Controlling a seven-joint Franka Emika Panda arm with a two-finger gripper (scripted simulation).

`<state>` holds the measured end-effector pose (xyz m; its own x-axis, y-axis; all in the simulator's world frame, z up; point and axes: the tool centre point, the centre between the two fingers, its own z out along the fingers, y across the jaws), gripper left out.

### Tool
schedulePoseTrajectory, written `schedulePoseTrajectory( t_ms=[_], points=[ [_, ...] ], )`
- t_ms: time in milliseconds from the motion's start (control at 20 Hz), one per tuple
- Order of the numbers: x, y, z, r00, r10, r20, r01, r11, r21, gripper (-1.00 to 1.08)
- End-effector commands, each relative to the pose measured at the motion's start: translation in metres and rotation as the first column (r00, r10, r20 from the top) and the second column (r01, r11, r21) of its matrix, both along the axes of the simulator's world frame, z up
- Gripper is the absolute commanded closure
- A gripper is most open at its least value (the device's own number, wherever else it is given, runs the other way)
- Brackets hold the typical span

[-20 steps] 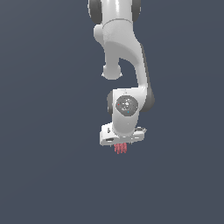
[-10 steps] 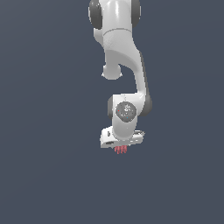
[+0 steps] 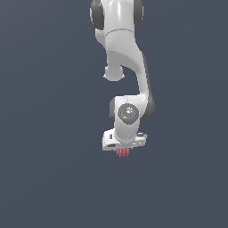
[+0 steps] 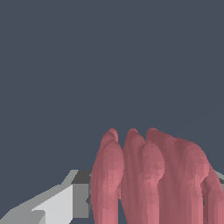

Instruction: Pick up the object and move it to a goal position.

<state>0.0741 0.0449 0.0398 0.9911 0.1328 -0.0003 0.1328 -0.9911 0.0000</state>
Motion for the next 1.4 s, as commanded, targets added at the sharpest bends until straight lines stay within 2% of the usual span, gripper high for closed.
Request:
schedulePoseTrajectory(
  t_ms=[0, 350, 650, 1350],
  points=[
    [0.000, 0.000, 0.000, 1.000, 0.000, 0.000, 0.000, 1.000, 0.000, 1.08],
    [-0.005, 0.007, 0.015, 1.000, 0.000, 0.000, 0.000, 1.000, 0.000, 1.08],
    [-0.017, 0.023, 0.046, 1.000, 0.000, 0.000, 0.000, 1.000, -0.001, 1.08],
    [-0.066, 0.092, 0.182, 1.000, 0.001, 0.000, -0.001, 1.000, -0.002, 1.08]
  ],
)
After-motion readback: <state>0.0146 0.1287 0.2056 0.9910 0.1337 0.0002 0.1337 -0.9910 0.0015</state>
